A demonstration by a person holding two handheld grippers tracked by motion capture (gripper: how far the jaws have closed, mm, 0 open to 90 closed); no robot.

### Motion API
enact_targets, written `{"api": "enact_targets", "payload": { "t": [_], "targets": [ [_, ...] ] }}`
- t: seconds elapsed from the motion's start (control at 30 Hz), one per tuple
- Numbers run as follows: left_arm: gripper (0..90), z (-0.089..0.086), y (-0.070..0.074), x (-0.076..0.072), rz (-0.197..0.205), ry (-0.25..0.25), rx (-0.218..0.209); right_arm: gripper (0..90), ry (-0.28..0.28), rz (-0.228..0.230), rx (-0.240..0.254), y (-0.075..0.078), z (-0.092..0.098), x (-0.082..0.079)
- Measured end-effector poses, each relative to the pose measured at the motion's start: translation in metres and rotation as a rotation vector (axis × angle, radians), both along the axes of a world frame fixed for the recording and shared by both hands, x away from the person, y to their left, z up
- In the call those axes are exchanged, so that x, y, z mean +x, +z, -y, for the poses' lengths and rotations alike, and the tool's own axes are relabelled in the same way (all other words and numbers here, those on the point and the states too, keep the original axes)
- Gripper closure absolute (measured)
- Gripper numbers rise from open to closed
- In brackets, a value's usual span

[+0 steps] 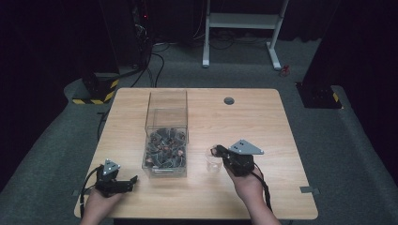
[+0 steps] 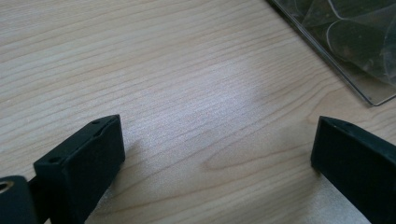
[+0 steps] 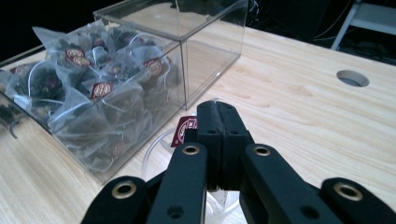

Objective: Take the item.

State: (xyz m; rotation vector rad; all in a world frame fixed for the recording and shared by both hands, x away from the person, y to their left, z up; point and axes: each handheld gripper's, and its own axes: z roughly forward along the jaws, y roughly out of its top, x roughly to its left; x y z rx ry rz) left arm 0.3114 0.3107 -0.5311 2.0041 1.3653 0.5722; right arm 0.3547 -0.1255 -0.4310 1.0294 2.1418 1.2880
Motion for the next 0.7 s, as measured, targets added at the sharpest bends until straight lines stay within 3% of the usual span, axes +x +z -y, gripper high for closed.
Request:
{"api": "enact_targets", "payload": {
  "t": [0.47, 0.7],
  "targets": [
    [3.0, 0.000, 0.000, 0.000, 0.001, 0.000, 0.000, 88.5, 0.018, -0.039, -0.028, -0.017, -0.006, -0.003],
    [3.0, 0.000, 0.000, 0.000, 0.001, -0.001, 0.003, 83.0, 0.022, -0.027, -0.016, -0.011, -0.007, -0.002]
  ]
}}
